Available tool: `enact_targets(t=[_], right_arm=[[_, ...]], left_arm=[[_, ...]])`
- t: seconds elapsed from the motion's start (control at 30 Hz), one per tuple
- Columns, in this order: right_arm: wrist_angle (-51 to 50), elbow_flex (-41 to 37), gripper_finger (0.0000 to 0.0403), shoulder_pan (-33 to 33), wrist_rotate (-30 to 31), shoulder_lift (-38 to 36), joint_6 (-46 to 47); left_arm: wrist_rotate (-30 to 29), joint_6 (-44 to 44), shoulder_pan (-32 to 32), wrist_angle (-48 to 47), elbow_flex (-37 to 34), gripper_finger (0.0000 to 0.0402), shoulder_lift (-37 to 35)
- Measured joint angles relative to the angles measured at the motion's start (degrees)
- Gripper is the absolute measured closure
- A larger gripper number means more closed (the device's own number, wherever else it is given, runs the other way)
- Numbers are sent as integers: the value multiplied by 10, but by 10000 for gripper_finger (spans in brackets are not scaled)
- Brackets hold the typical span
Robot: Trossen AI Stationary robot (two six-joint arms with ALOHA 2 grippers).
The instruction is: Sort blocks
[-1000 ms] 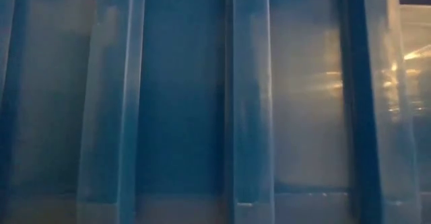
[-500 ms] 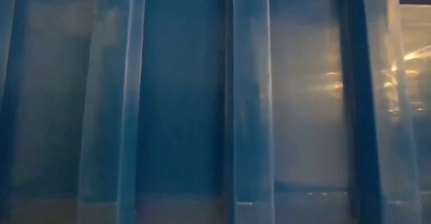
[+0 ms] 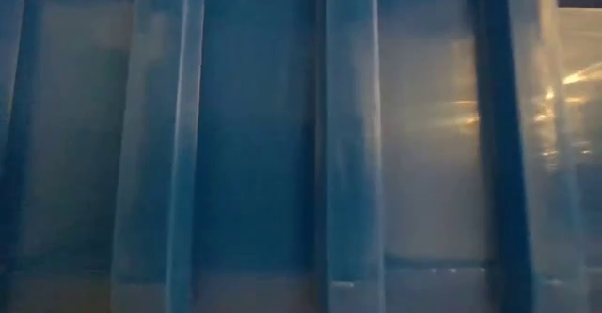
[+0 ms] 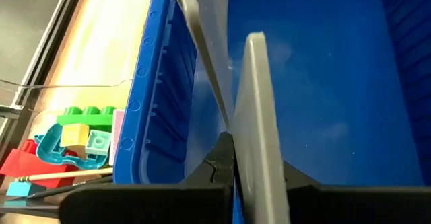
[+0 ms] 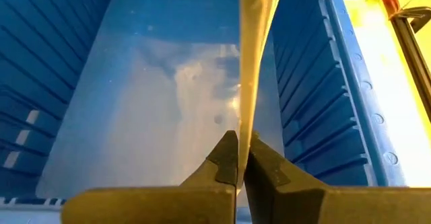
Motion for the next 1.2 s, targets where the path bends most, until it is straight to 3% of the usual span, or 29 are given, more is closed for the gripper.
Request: enact_targets(t=[0.67, 1.2], right_arm=[[-65, 3, 402, 0, 40, 19, -37], [-137, 1, 403, 2, 57, -26, -9]], left_arm=[[-16, 9, 0, 11, -1, 402, 2], [-30, 27, 0, 18, 0, 401, 44]])
